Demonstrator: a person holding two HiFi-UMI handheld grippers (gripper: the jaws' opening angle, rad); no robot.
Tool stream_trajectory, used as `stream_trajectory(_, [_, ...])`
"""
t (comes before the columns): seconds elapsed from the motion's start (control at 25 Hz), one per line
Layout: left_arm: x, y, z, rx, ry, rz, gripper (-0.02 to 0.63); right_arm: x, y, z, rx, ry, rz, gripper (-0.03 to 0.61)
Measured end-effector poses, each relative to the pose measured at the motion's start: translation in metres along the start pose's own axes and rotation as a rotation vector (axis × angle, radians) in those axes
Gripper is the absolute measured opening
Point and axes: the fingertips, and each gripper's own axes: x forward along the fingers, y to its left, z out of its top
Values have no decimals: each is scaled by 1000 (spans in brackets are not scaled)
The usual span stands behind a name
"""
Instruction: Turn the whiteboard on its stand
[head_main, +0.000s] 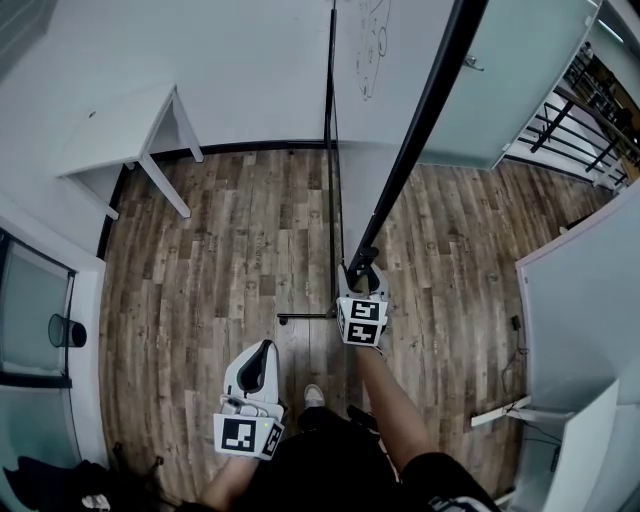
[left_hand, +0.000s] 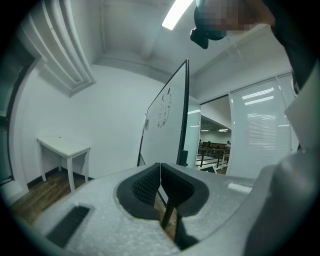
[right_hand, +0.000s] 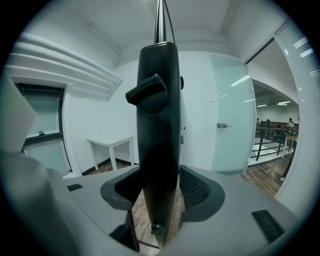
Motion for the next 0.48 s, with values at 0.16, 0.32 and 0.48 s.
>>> stream_trajectory(0.16, [-8,1,-2,0,1,11,18,2,2,0,1,6,4,193])
stream_trajectory(0.32, [-19,4,-1,-3,-7,24,18,0,3,0,2,2,0,190])
stream_trajectory(0.48, [-29,4,0,-8,-6,27,18,-3,5,1,5,9,-2,190])
